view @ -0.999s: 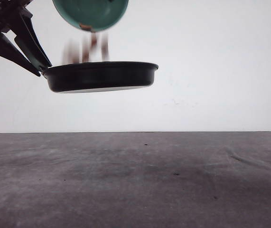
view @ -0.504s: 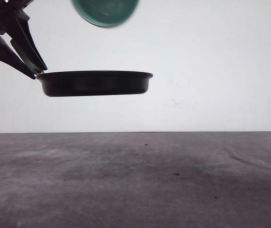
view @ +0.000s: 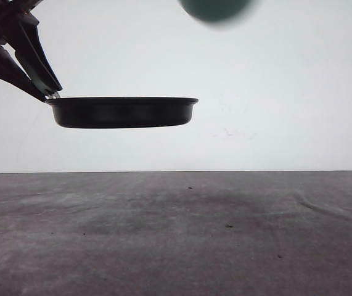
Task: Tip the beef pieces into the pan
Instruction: 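Lower the empty bowl onto the table with the right gripper and release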
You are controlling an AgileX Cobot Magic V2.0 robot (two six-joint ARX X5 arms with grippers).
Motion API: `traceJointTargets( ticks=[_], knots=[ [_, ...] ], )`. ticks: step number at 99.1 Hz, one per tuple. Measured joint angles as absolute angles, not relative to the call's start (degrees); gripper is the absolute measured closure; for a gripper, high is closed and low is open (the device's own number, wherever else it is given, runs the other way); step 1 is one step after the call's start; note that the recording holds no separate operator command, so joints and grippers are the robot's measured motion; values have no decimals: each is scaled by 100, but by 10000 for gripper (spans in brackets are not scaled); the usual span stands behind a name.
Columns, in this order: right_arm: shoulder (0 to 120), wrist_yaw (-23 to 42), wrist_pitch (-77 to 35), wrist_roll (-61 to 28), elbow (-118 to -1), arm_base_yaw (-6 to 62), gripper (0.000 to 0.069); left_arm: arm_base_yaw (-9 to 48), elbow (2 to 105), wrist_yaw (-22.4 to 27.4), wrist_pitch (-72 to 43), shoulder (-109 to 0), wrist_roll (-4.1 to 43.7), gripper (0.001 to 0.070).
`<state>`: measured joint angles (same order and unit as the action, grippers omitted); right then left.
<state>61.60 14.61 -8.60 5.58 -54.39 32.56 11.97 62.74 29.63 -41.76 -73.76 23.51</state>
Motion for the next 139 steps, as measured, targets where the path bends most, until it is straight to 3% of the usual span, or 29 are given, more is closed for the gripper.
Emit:
traceJointTargets(
  ticks=[12, 21, 62, 86, 139],
  knots=[
    [6464, 412, -2488, 1173, -5365, 2534, 674, 1295, 6274, 2582, -3981, -7376, 2349, 654],
    [6759, -307, -2910, 1367, -5111, 2355, 674, 1347, 6274, 2541, -3830, -7376, 2362, 654],
    [8132, -1024, -2567, 1693, -4757, 1782, 674, 1723, 6274, 2888, -3758, -7376, 2521, 654],
    [8490, -1068, -2477, 1721, -4775, 1745, 672, 1898, 6274, 2908, -3903, -7376, 2615, 654],
    [8497, -440, -2364, 1747, -4792, 1811, 668, 1942, 6274, 2689, -3907, -7376, 2635, 654]
  ],
)
